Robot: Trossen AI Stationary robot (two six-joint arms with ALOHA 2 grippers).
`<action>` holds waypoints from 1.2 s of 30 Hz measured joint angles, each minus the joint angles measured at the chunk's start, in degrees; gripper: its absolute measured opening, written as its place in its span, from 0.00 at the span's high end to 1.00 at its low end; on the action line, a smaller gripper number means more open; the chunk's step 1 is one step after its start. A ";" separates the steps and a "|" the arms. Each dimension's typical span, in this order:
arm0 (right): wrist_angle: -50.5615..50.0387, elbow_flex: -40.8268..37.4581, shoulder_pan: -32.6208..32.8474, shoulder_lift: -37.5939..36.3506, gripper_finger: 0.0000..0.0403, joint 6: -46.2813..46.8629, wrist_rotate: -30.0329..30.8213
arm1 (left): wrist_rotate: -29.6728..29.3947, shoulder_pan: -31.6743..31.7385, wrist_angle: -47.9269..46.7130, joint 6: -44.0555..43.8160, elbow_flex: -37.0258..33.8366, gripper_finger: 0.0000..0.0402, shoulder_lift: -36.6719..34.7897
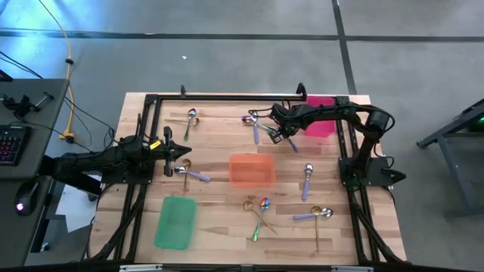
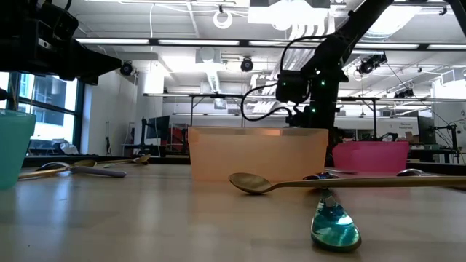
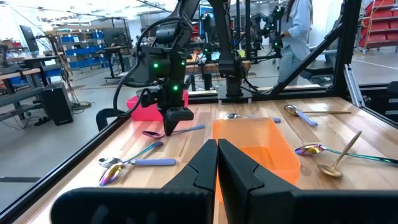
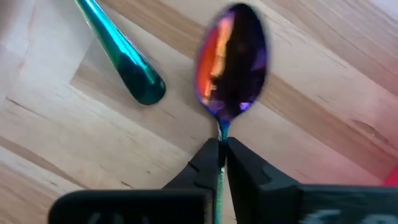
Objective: Sort silverware by color (type)
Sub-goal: Put the right multicolored spoon into the red bin
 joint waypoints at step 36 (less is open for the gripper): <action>-10.81 -3.61 -23.13 -23.83 1.00 -13.29 3.58 | 0.00 0.00 0.02 0.00 0.00 0.99 -0.02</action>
